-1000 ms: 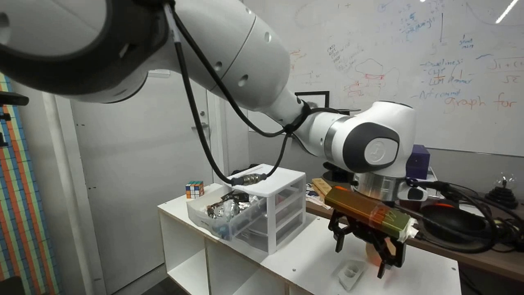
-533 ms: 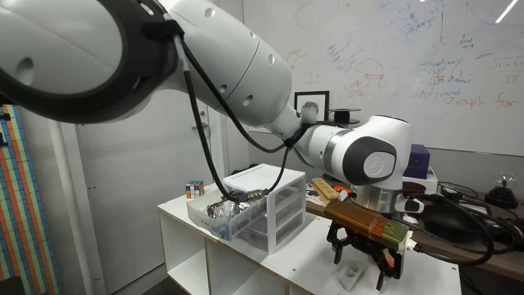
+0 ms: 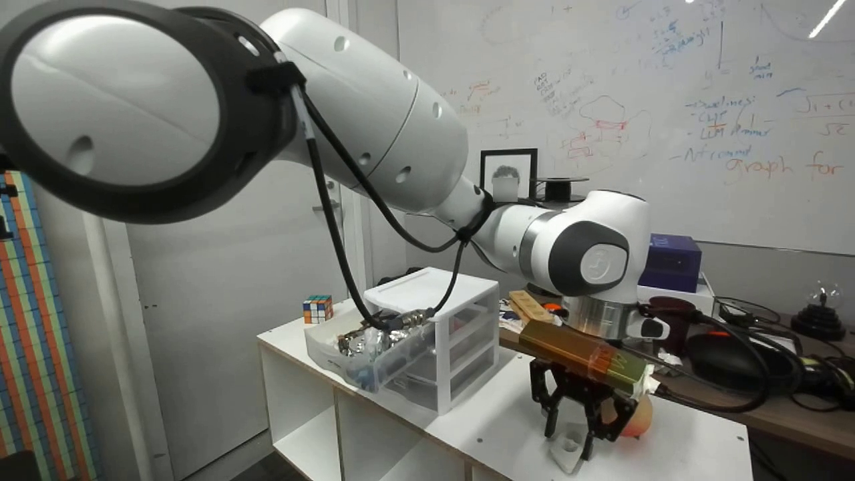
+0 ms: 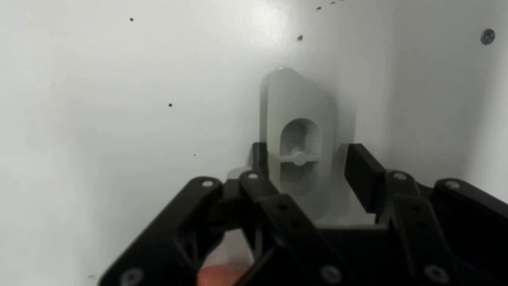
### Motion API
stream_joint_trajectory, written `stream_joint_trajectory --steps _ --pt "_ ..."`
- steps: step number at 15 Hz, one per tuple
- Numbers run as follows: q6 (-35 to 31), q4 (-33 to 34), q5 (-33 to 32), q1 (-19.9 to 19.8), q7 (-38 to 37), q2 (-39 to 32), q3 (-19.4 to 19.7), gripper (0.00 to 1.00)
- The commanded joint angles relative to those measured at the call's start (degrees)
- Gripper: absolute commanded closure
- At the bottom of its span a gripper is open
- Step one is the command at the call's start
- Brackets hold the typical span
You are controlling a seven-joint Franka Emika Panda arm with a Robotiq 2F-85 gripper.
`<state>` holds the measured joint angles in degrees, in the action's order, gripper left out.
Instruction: Put the plastic objects in the drawer then close the drawer.
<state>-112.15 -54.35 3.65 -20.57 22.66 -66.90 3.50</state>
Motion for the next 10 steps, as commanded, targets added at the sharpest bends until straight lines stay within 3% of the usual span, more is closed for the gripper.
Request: stream_joint_trajectory --steps 1,2,10 --pt "2.1 2.1 -0.9 0.4 0.4 -0.7 0.4 0.76" --pt "2.3 1.8 -1.0 0.4 0.4 -0.5 0.6 0.85" --pt "1.8 -3.4 -1.2 1.8 -2.0 6.2 2.6 0.85"
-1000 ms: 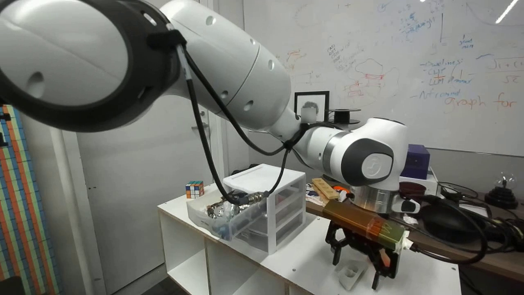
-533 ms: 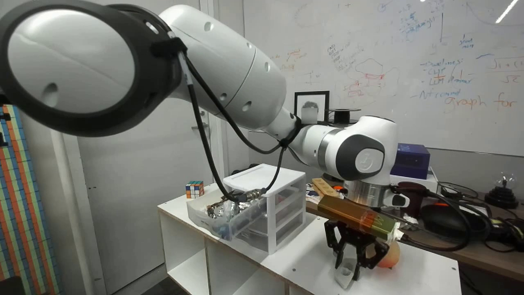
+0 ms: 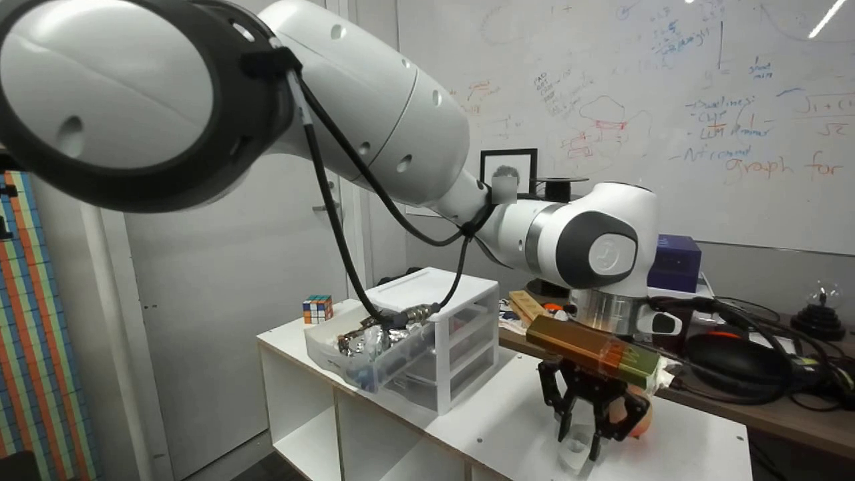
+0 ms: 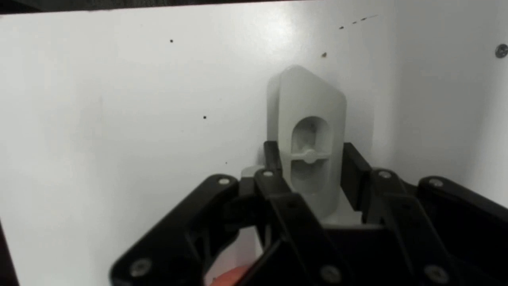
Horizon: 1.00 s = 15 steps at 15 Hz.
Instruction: Put the plastic objects in the drawer then close the drawer.
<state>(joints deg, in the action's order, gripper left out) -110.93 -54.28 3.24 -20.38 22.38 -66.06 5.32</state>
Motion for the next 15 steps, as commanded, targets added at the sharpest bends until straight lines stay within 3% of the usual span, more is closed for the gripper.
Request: stream_joint_trajectory --steps 1,7,15 --pt "0.1 -4.3 -0.7 1.9 -1.9 6.9 0.7 0.85" --pt "0.4 -13.6 -0.6 6.0 -4.4 21.2 0.1 0.85" --pt "4.6 -34.9 -2.9 11.1 -2.1 40.5 -2.6 0.85"
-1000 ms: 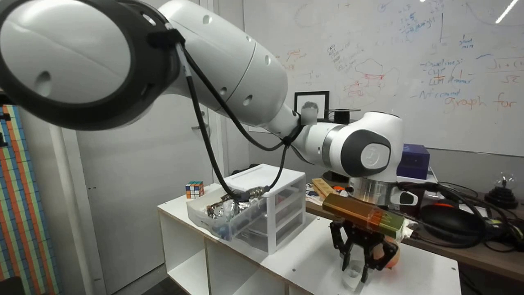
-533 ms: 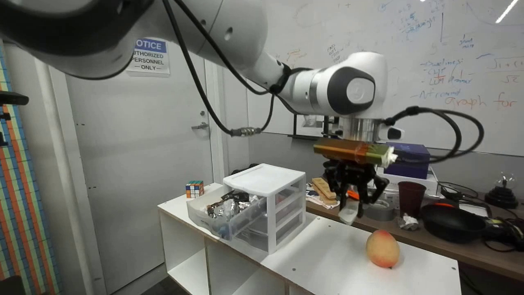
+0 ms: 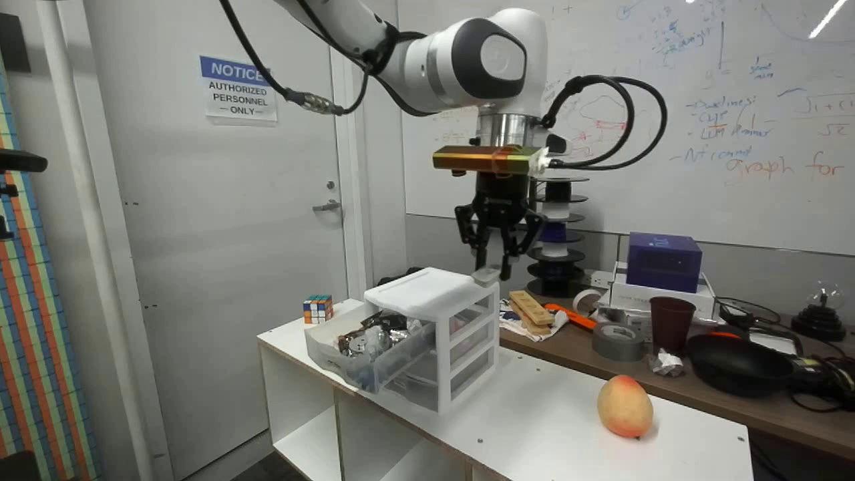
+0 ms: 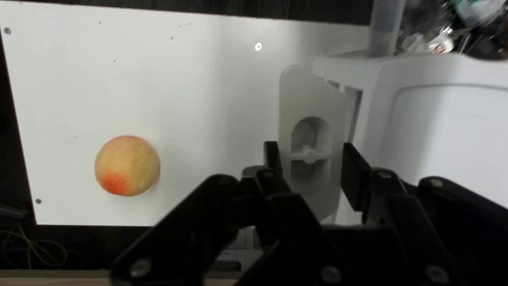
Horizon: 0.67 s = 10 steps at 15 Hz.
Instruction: Put the plastic objects in the drawer then close the drawer.
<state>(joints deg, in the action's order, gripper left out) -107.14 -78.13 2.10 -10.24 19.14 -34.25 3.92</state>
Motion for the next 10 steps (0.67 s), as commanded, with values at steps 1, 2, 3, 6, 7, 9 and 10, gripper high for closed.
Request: stream_joint_trajectory --steps 1,2,3,6,7,9,10 --pt "1.5 -13.9 -2.0 1.4 1.6 10.6 -1.6 0.85" --pt "2.0 -16.9 -2.4 1.8 2.1 12.5 -2.0 0.85" --pt "2.6 -19.8 -2.7 2.3 2.6 14.4 -2.4 0.85" --pt "2.3 -29.3 -3.6 3.4 4.9 19.3 -3.4 0.85" --pt "1.3 -31.6 -4.4 3.8 6.0 20.0 -3.6 0.85" --pt "-0.6 -35.2 -6.2 4.4 7.7 20.8 -3.9 0.85" --pt "-1.4 -36.8 -7.1 4.7 8.5 21.0 -4.0 0.85"
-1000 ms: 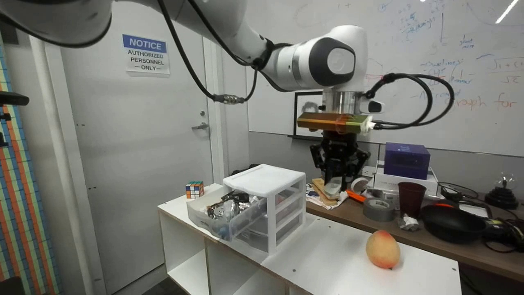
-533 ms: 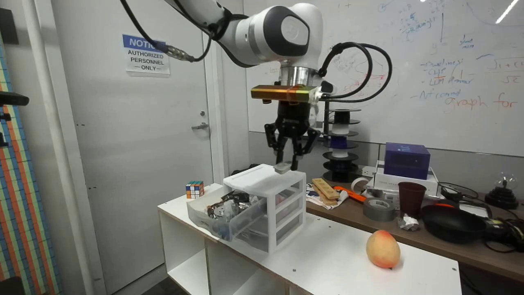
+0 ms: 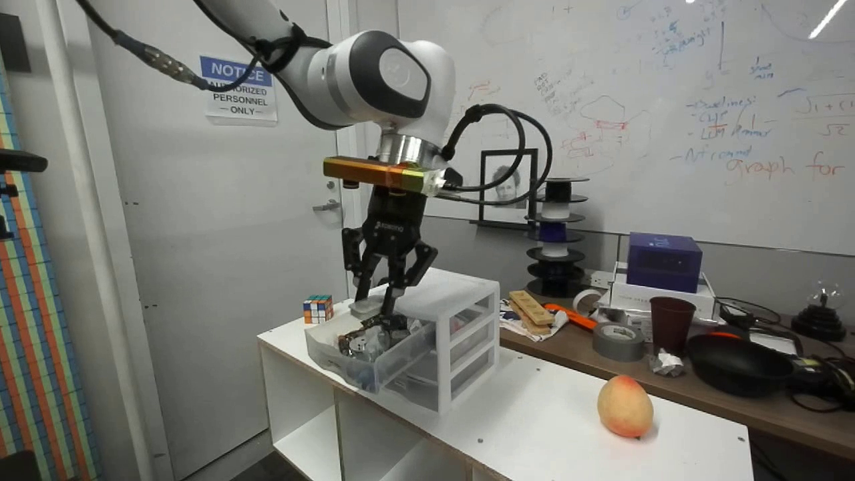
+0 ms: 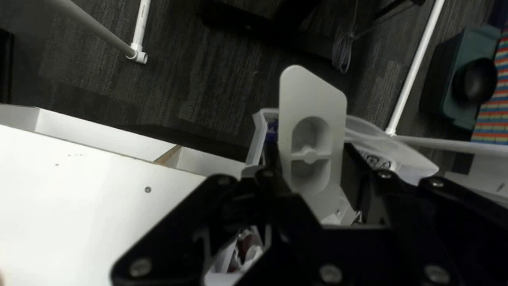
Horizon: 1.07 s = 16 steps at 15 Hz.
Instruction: Put the plastic objects in the drawer then close the drawer.
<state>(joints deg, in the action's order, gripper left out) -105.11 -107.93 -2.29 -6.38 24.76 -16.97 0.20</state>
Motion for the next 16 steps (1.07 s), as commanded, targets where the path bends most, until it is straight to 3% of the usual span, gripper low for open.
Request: stream_joint_trajectory --steps 1,9,16 --pt "-4.4 -7.2 -3.6 1.0 4.0 3.1 -0.5 0.85" --pt "-19.9 -13.2 -1.6 0.9 12.1 3.0 -2.8 0.85" --pt "-25.6 -15.6 1.7 0.9 12.8 3.3 -3.5 0.85"
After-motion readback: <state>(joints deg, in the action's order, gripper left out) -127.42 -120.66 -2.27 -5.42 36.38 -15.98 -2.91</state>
